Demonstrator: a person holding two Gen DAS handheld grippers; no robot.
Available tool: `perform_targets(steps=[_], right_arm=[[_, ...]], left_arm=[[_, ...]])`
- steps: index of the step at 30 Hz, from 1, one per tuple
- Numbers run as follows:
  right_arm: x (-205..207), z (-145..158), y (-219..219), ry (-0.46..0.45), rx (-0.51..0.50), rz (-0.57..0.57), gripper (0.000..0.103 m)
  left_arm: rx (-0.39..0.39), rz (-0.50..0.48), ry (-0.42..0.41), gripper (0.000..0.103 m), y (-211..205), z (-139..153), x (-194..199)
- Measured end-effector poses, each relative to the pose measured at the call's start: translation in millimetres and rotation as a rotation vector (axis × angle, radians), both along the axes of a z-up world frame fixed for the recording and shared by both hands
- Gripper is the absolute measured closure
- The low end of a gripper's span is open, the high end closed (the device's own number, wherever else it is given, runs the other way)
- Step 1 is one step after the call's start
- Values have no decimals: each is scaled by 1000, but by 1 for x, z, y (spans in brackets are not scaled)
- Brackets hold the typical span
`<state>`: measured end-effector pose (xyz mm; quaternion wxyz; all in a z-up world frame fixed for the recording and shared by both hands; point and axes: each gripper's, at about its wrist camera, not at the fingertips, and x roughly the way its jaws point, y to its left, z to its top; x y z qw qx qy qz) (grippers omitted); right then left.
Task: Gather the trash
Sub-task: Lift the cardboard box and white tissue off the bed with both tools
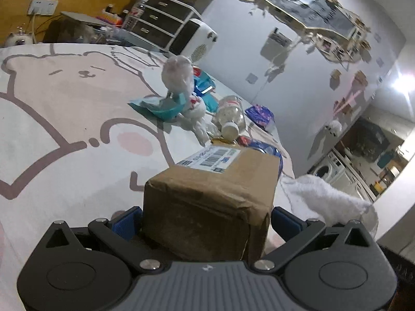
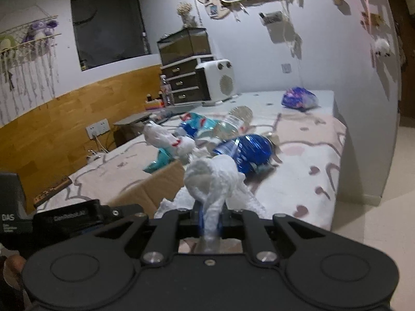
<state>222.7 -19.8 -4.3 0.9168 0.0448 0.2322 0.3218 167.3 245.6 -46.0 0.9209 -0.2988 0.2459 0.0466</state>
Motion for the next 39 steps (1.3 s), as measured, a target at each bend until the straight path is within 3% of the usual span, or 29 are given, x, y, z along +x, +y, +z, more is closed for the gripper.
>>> perform_targets(steps=[10,39], right_arm=[[-3,-14,4,49,-27,-11,92],[-69,5,-76,-42,42,-157,92]], left_arm=[[212,28,-21,6,-30,14,-4],[398,46,-136,9,-108,63,-71]])
